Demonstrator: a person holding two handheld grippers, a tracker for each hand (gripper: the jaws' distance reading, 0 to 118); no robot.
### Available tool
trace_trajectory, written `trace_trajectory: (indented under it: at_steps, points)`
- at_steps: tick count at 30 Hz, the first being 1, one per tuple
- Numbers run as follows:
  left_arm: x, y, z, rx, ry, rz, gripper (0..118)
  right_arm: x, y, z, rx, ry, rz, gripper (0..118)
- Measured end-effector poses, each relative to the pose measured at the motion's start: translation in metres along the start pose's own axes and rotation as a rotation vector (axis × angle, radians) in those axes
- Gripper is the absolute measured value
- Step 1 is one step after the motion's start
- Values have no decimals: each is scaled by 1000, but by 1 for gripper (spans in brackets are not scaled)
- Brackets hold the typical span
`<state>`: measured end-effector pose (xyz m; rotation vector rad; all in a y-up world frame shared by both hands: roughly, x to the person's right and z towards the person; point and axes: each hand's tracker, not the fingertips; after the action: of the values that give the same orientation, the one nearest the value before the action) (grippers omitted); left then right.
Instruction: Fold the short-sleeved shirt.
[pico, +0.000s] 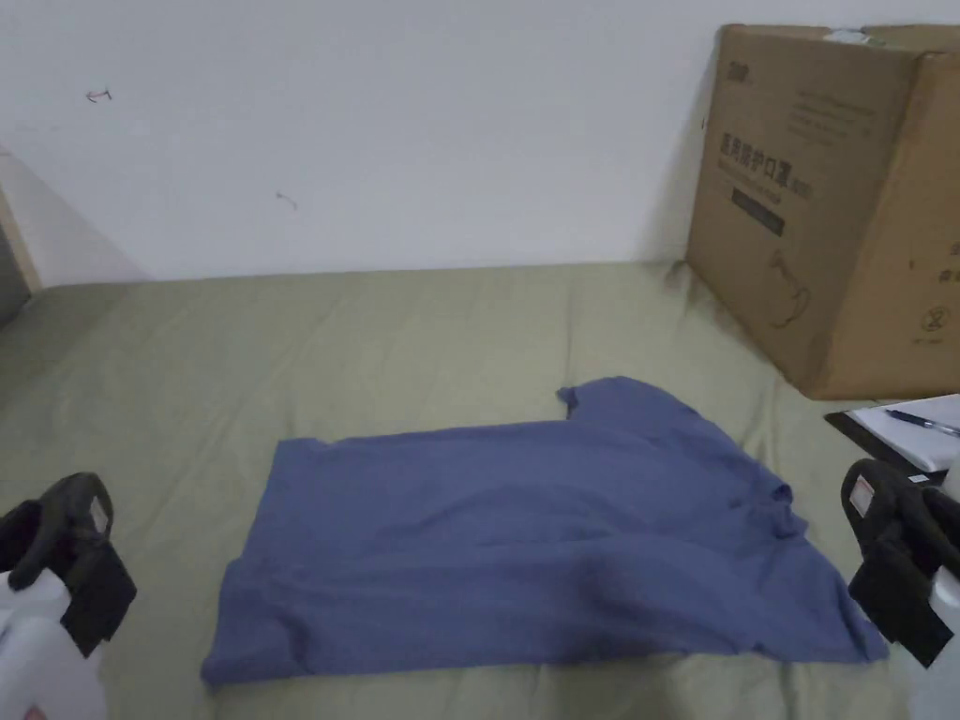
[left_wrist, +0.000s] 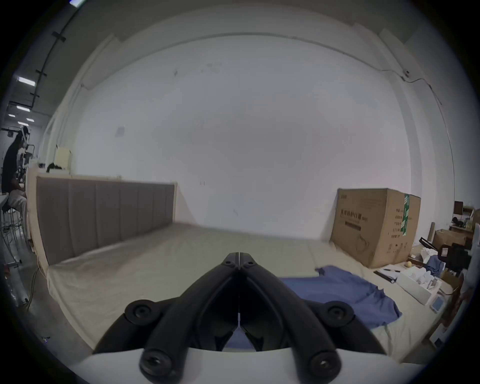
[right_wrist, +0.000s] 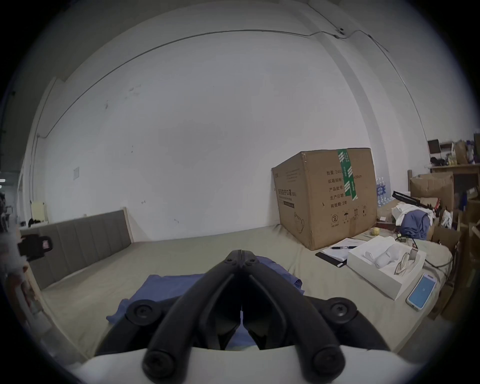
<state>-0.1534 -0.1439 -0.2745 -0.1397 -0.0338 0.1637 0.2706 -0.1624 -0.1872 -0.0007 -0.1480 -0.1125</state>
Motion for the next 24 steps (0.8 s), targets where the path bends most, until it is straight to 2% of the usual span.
trace_trajectory:
  at_steps: [4,6,7,8,10,11,13,14,15,18,20,22,23,24]
  points:
    - [-27,1,-87,-537,-65,136,0,1,3,-4,-76,60,61,0]
    - [-38,-19,-136,-805,-125,122,0,3,6,-4,-89,76,79,0]
    - [-34,-30,-151,-915,-83,63,0,5,7,-5,-92,89,83,0]
    - [-37,-44,-166,-988,-73,24,0,6,7,-7,-98,98,86,0]
    - [-41,-67,-186,-1052,-68,34,3,8,6,-11,-134,113,94,0]
    - [-41,-76,-198,-1048,-73,57,30,9,4,-14,-143,113,97,0]
    - [-41,-93,-217,-1044,-18,52,107,11,-1,-20,-160,118,95,0]
    - [-39,-102,-227,-1062,22,36,115,13,-4,-22,-173,119,94,0]
    - [-31,-102,-221,-1019,8,27,113,15,-6,-26,-191,119,95,0]
    - [-19,-123,-240,-1097,40,-35,113,19,-13,-34,-226,121,95,0]
    - [-14,-139,-234,-1185,52,-118,113,21,-19,-42,-250,115,95,0]
    - [-3,-145,-232,-1175,56,-231,113,24,-24,-46,-266,110,87,0]
    - [-5,-146,-243,-1168,50,-231,112,24,-25,-49,-275,112,79,0]
    - [-4,-145,-243,-1175,52,-217,105,24,-26,-50,-281,111,74,0]
